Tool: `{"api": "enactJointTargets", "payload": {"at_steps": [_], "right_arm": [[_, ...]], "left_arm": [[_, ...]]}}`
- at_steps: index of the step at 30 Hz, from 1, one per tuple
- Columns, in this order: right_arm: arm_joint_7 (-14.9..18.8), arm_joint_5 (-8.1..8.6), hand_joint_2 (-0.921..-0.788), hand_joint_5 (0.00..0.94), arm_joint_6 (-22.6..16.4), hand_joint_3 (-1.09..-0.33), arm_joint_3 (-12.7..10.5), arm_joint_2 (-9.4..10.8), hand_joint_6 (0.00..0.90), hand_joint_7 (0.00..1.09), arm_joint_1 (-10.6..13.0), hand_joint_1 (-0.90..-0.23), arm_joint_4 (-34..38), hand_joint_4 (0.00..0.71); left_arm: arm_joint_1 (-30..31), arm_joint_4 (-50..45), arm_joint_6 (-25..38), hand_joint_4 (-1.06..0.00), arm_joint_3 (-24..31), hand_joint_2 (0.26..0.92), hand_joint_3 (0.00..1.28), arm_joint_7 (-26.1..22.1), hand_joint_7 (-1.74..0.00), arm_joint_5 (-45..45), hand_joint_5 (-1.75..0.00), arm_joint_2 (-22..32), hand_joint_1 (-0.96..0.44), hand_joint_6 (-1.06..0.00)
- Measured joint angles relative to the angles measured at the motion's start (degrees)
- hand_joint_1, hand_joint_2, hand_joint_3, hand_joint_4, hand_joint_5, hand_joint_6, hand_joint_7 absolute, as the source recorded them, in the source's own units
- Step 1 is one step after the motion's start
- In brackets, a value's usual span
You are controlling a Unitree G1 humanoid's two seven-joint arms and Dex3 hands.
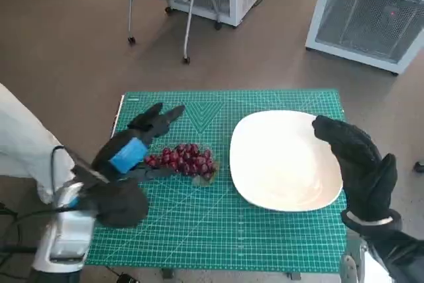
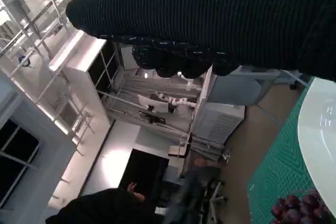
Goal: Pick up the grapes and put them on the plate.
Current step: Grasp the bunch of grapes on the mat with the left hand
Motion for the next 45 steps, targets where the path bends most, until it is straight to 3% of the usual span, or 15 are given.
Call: {"api": "enactJointTargets", "payload": {"at_steps": [10,20,45], "right_arm": [[0.01,0.35,-0.921,0.000,0.06,-0.566,-0.11,-0.10,0.092,0.68,0.02,-0.509,-0.01,0.445],[0.01,0.36,-0.921,0.001,0.18,-0.564,-0.16,-0.08,0.094,0.68,-0.09,-0.510,-0.07,0.446],[-0.02,0.33,-0.921,0.000,0.13,-0.569,-0.69,0.00,0.097,0.68,0.08,-0.491,-0.06,0.446]], "left_arm": [[-1.65,0.98,2.38,-0.03,-3.23,0.728,0.00,0.80,0.00,3.27,0.00,0.08,-0.17,-0.27],[-8.76,10.96,7.88,-0.08,-10.54,0.739,0.00,0.86,0.00,9.33,-0.01,-1.13,-0.20,-0.28],[-20.14,31.96,11.32,-0.09,-18.31,0.750,0.00,0.69,0.00,9.93,0.00,-4.61,-0.21,-0.27]]}}
